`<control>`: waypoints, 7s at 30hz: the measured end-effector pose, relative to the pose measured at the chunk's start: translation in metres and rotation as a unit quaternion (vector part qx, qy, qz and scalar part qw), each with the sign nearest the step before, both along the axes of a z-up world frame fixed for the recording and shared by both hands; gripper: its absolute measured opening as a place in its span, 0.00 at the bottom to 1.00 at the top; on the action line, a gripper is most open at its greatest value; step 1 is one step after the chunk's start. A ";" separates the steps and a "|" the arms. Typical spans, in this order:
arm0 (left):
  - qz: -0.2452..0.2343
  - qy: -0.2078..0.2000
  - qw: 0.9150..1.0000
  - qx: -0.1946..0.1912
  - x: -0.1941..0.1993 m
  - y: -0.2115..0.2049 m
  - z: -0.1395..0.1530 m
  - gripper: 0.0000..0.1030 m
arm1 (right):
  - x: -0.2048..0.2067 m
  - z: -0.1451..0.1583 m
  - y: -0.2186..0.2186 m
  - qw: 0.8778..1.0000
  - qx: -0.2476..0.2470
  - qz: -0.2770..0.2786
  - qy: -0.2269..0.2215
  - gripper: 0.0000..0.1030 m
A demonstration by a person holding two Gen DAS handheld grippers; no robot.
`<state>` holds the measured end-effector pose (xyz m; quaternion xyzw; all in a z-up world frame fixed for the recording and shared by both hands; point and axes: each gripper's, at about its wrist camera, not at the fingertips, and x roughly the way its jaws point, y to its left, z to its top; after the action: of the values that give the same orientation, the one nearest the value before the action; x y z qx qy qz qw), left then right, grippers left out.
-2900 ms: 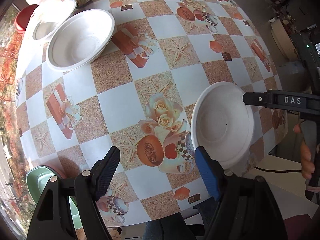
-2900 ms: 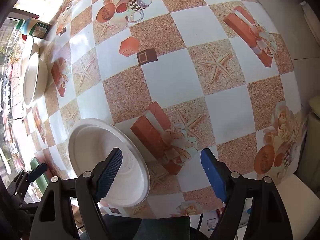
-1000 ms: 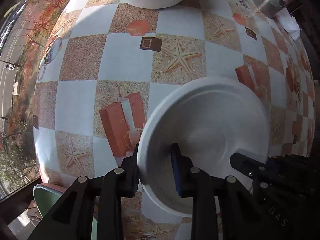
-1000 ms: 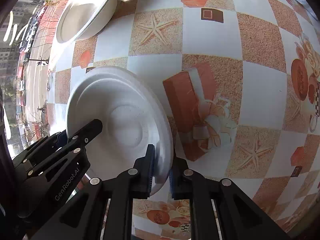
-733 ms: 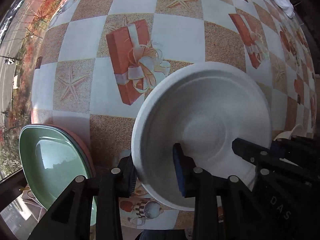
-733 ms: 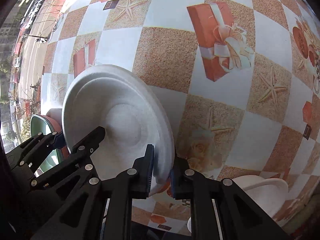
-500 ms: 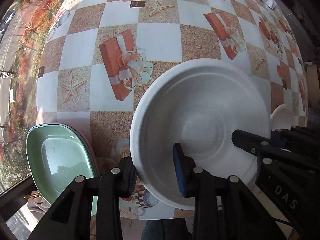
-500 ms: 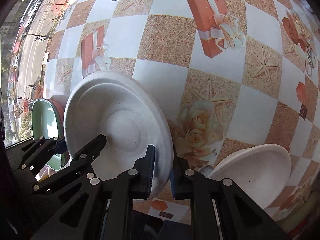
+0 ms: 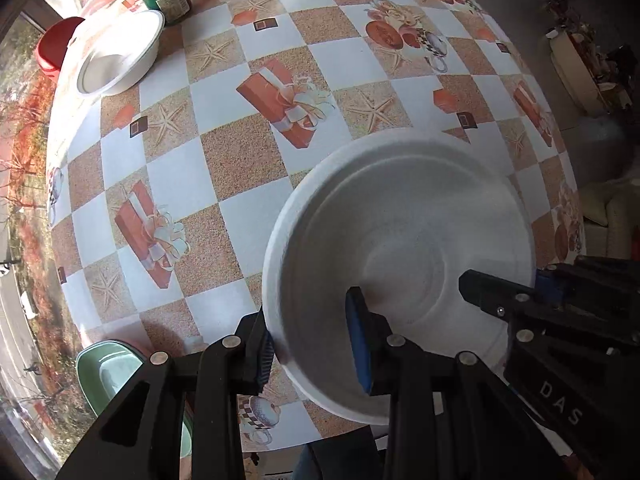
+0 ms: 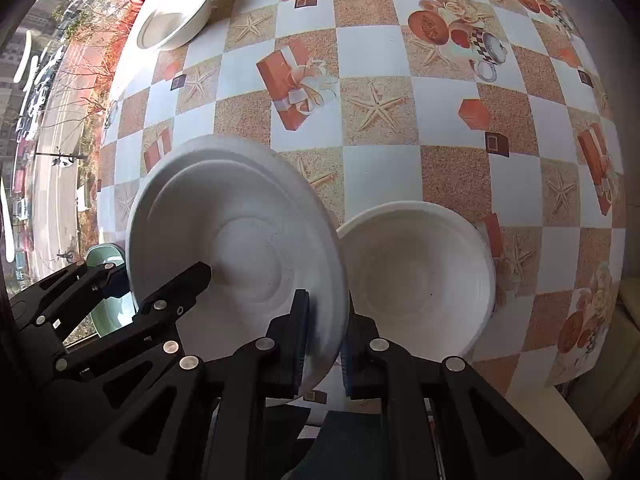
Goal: Organize plates and bowls
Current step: 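Lower the white bowl into another white bowl and open the right gripper, then move the right gripper to the white bowl beside the blue bottle, then close the right gripper on the rim of that white bowl, then carry the bowl onto the white bowl stack and open the right gripper, then move the right gripper to the rim of the white bowl stack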
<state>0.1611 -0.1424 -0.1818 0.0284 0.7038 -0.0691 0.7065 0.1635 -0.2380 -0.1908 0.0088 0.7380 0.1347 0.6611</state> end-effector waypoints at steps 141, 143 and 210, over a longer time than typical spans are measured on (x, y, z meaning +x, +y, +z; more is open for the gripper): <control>0.224 0.021 0.974 0.022 0.030 0.166 -0.058 0.34 | 0.053 -0.049 0.157 0.991 0.006 0.123 0.043 0.16; 0.219 0.013 0.975 0.020 0.028 0.167 -0.050 0.34 | 0.045 -0.043 0.155 0.992 0.007 0.122 0.039 0.16; -0.056 -0.009 0.998 0.002 -0.030 -0.040 0.033 1.00 | 0.003 0.039 -0.085 0.999 -0.026 -0.022 -0.037 1.00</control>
<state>0.1314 -0.1819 -0.1485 0.0697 0.6946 -0.1071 0.7080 0.1664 -0.3229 -0.1514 0.0032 0.7157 0.1012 0.6911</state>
